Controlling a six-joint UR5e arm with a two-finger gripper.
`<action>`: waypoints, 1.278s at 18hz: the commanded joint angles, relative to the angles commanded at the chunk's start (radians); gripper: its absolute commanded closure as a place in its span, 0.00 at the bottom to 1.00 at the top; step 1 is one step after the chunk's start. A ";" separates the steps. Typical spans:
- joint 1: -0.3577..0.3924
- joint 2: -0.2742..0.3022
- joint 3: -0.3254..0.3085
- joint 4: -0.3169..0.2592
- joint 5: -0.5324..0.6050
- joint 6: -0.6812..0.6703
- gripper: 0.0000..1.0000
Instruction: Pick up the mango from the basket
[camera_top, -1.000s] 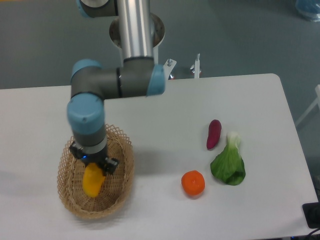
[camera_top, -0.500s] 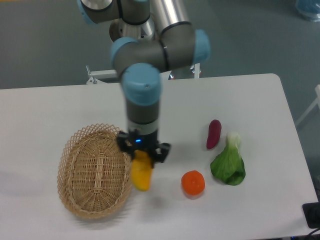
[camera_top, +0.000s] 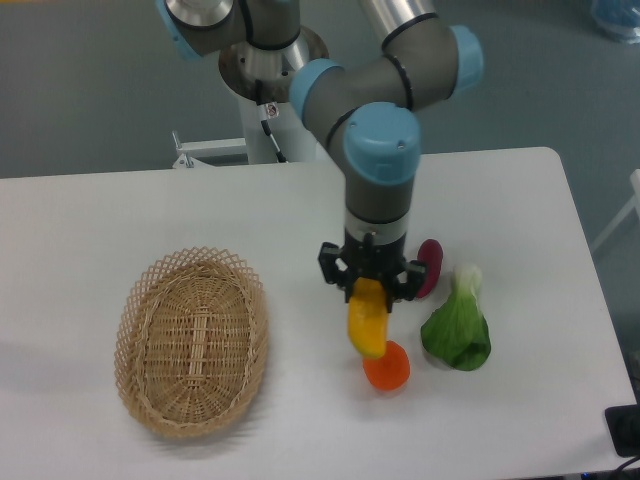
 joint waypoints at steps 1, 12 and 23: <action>0.012 0.000 -0.006 -0.002 0.002 0.017 0.78; 0.057 0.005 -0.025 -0.008 0.063 0.244 0.74; 0.095 0.000 -0.028 -0.009 0.121 0.328 0.75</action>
